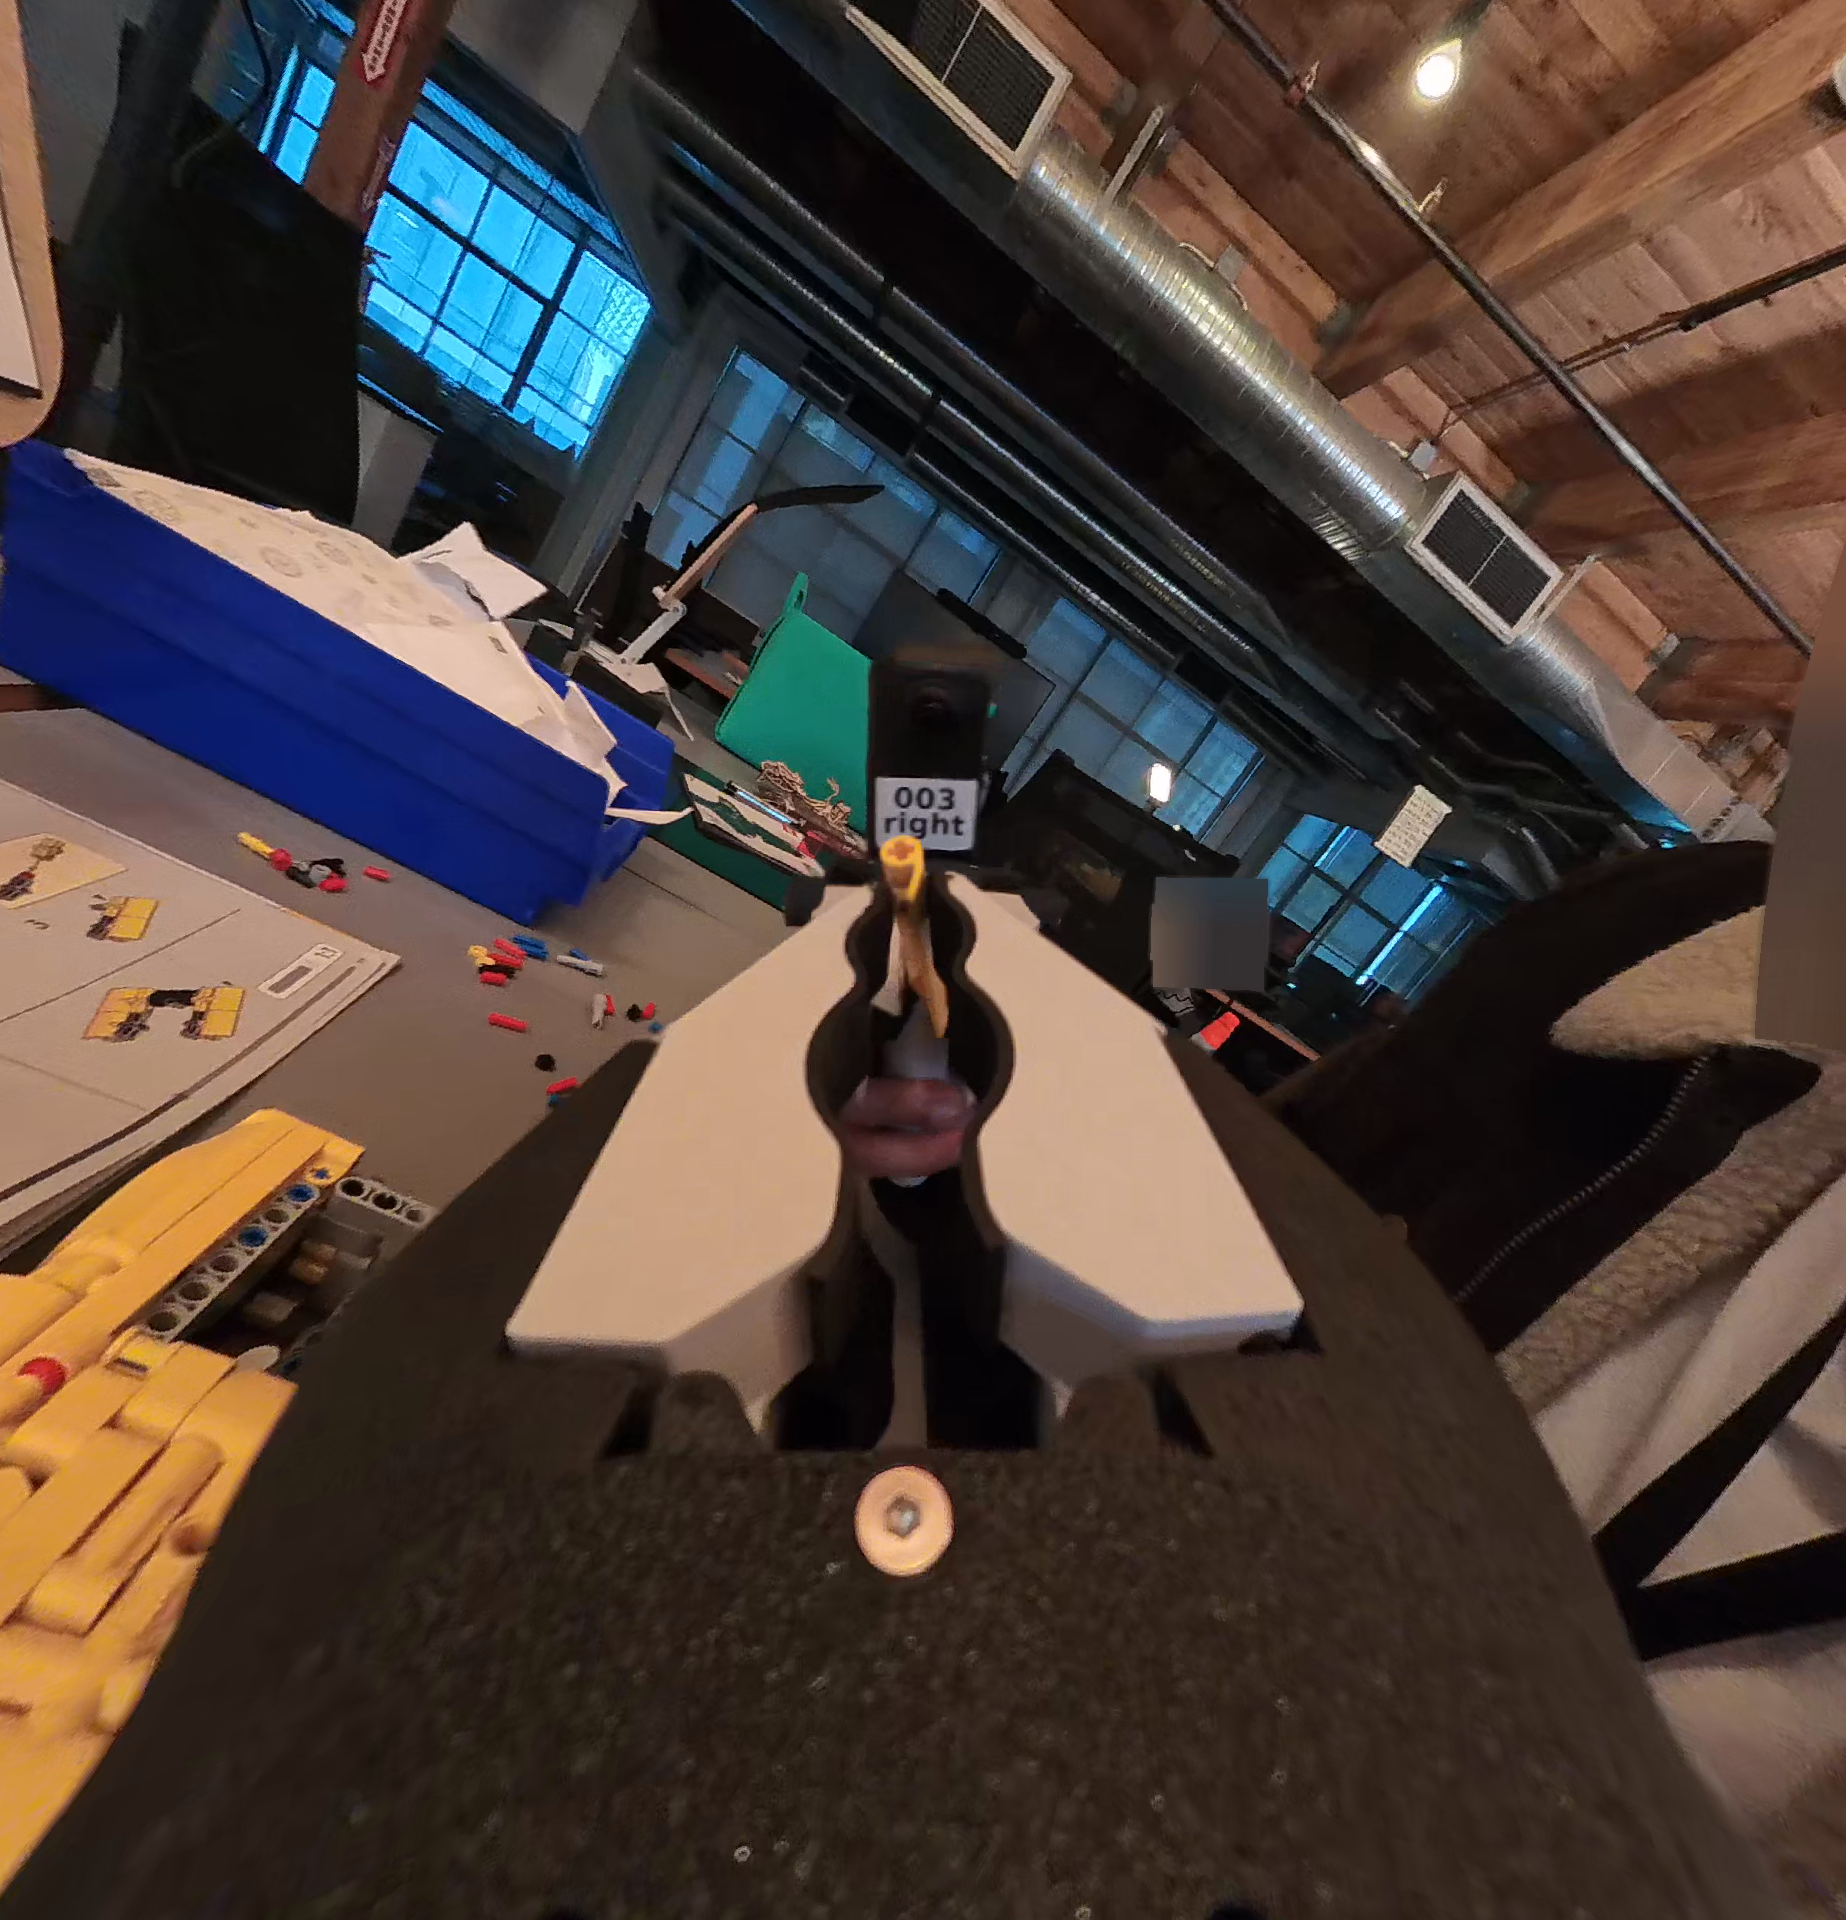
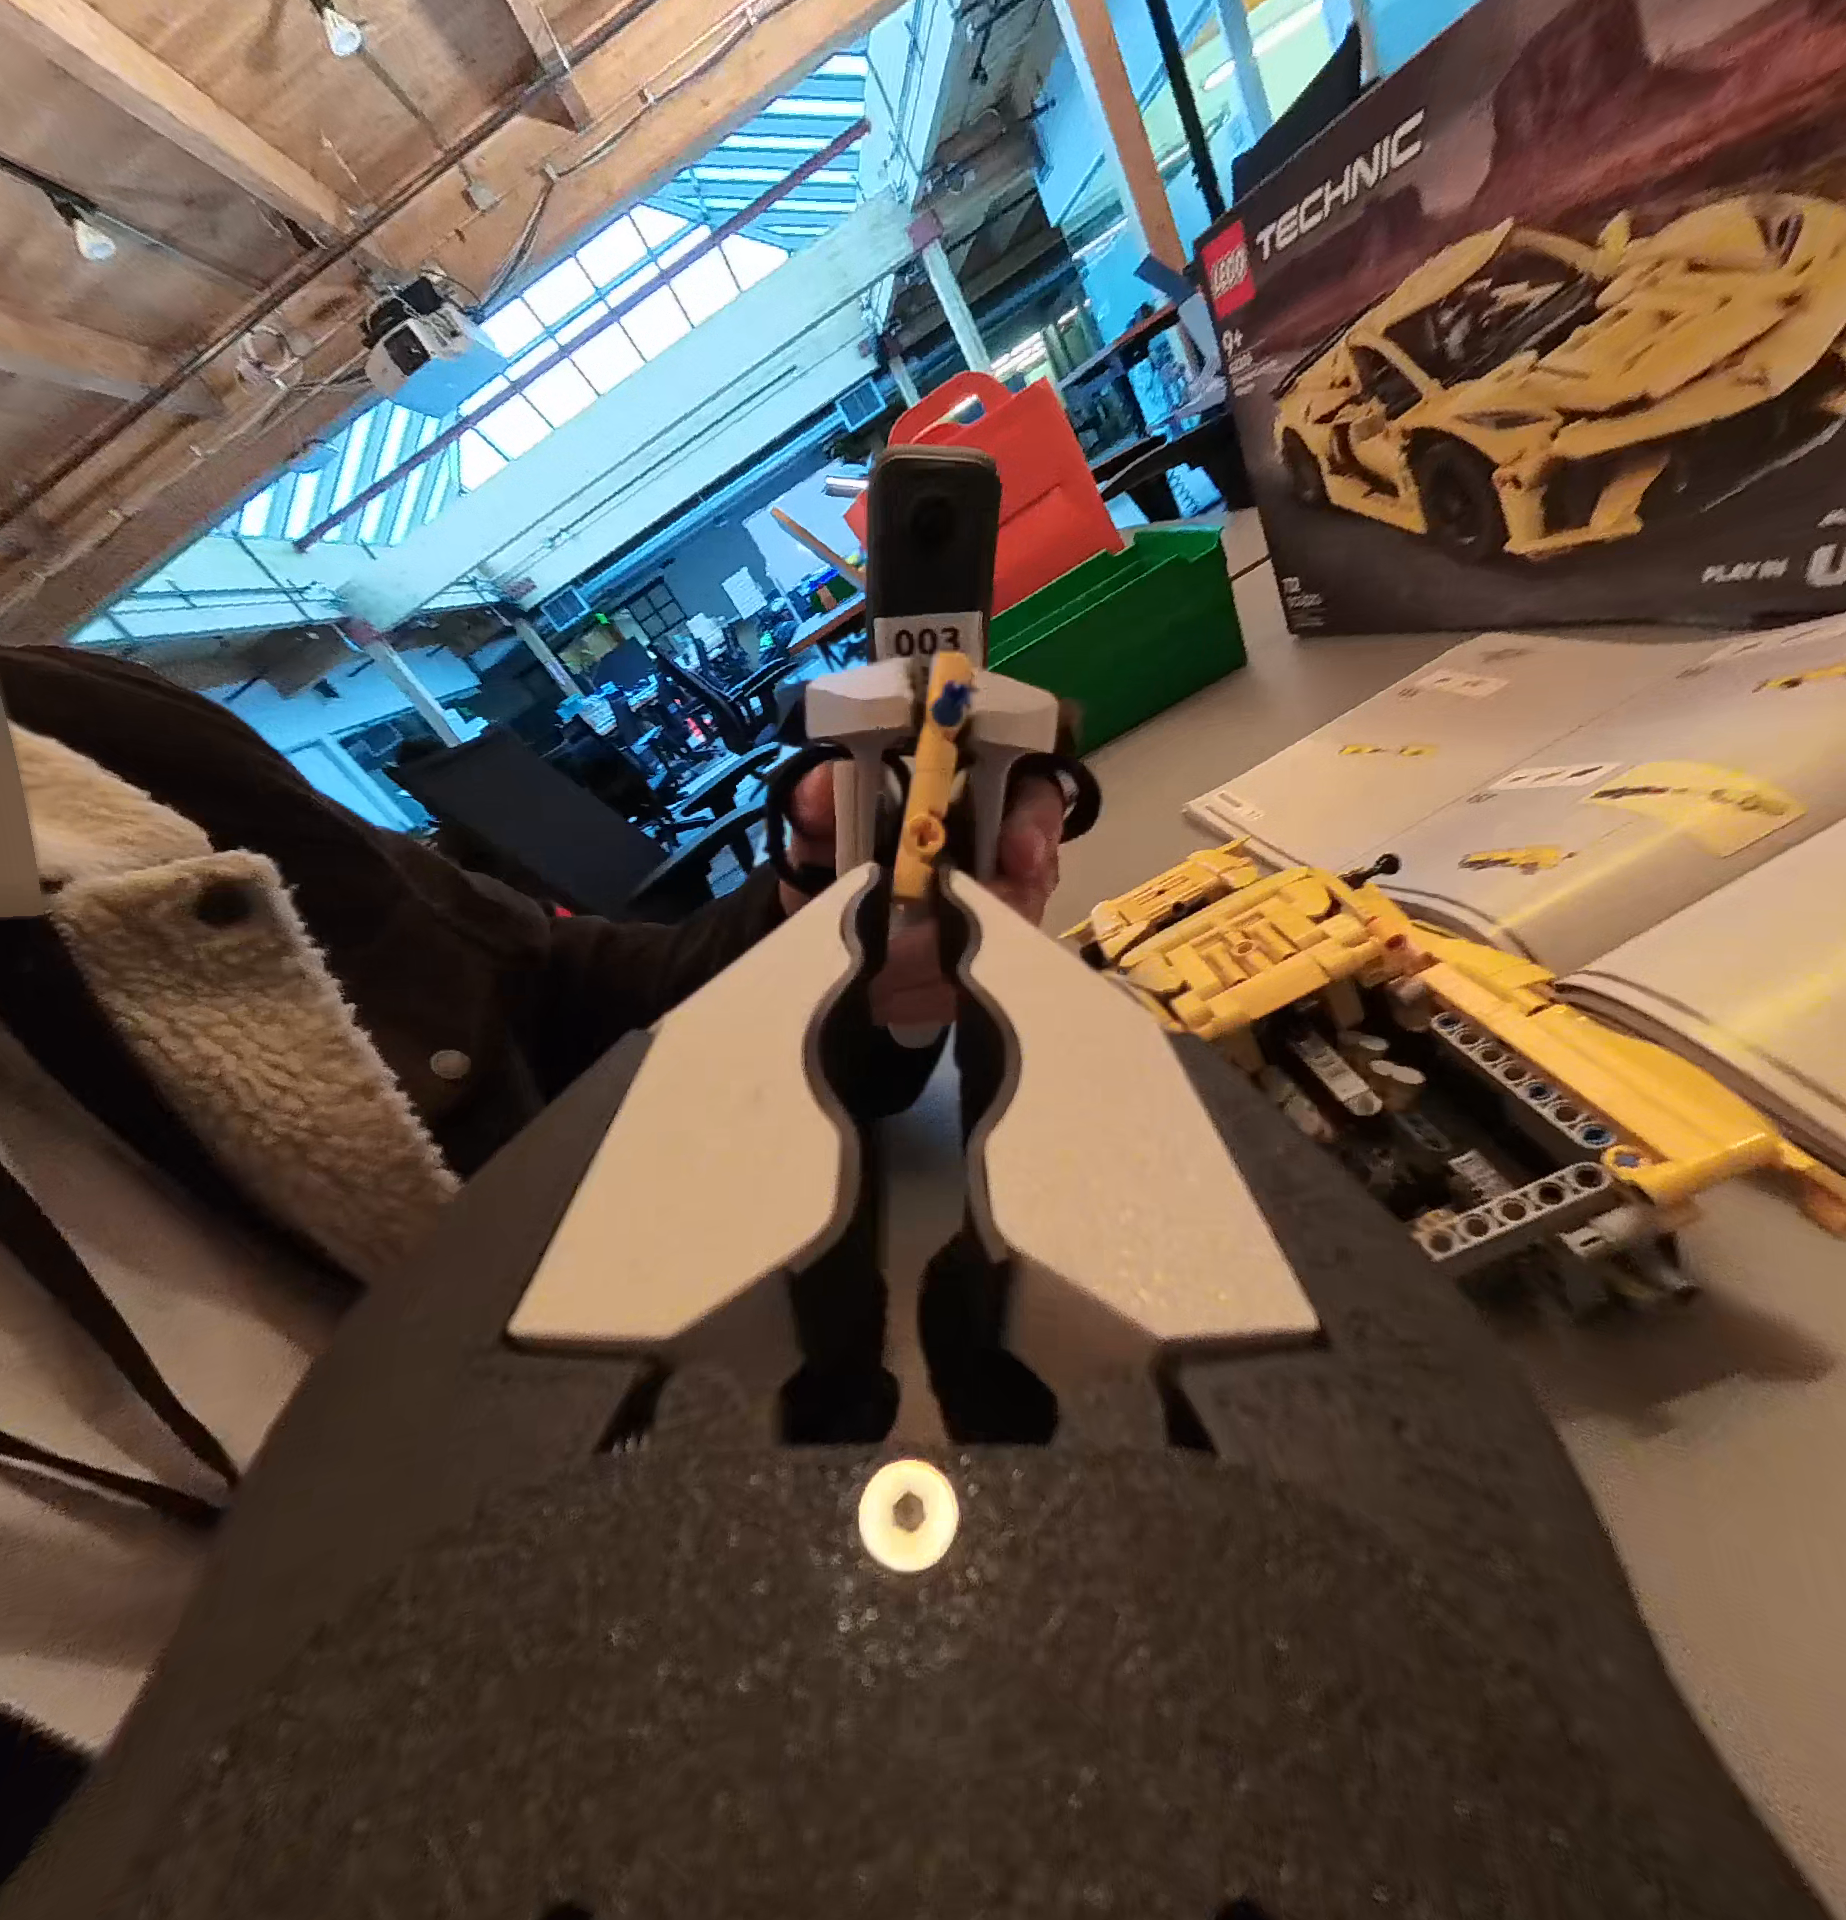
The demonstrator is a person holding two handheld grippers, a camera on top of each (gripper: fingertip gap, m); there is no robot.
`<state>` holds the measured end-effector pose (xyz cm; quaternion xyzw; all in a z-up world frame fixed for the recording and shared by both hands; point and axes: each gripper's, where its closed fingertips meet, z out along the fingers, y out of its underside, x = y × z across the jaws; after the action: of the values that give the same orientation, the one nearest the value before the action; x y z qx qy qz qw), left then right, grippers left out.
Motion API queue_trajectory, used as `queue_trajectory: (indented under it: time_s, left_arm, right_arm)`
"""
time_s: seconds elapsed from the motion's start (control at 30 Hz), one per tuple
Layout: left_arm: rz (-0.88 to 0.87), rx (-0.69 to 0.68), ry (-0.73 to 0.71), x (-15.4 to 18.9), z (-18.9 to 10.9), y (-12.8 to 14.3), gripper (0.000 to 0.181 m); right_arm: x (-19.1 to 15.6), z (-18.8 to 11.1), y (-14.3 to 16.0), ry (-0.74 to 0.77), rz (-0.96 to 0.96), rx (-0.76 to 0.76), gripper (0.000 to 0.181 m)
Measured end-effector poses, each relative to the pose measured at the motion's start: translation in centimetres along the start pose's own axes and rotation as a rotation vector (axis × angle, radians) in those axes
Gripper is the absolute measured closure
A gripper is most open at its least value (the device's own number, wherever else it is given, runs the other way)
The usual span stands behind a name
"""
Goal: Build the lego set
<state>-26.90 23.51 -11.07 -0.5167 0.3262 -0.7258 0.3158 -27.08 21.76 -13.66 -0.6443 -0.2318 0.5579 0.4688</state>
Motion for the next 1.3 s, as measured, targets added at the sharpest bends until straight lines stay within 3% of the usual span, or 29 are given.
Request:
queue_trajectory:
  time_s: [0.13, 0.27, 0.47, 0.97, 1.07, 1.1, 1.17, 1.2, 1.3]
  left_arm:
    - [0.003, 0.027, 0.019, 0.3, 0.1, -0.3, 0.175]
    - [-0.025, 0.033, -0.013, -0.3, 0.7, 0.1, 0.157]
    - [-0.048, 0.049, -0.014, -0.4, 1.2, 0.7, 0.172]
    - [0.014, 0.039, -0.044, -0.4, 1.1, 0.8, 0.175]
    - [0.036, 0.007, -0.050, -0.2, 1.1, 0.9, 0.175]
    - [0.052, -0.001, -0.054, -0.2, 1.0, 0.9, 0.175]
    - [0.073, -0.036, -0.063, -0.2, 0.8, 1.0, 0.175]
    - [0.080, -0.053, -0.062, -0.1, 0.8, 1.1, 0.175]
    - [0.086, -0.101, -0.055, 0.0, 0.9, 1.7, 0.175]
  right_arm:
    - [0.1, 0.0, -0.5, -0.040, 0.084, 0.026, 0.174]
    - [0.7, 0.4, -1.2, -0.037, 0.162, 0.117, 0.175]
    - [0.5, 0.7, -1.3, -0.027, 0.149, 0.141, 0.174]
    - [0.7, 0.6, -1.4, -0.022, 0.156, 0.147, 0.174]
    - [0.7, 0.3, -1.6, 0.012, 0.062, 0.129, 0.174]
    - [0.8, -0.3, -1.9, 0.042, -0.013, 0.125, 0.165]
    - [1.7, -2.3, -1.7, 0.147, -0.182, 0.037, 0.162]
    - [2.3, -3.3, -0.4, 0.200, -0.275, -0.081, 0.164]
    - [2.5, -7.2, 7.0, 0.208, -0.399, -0.525, 0.154]
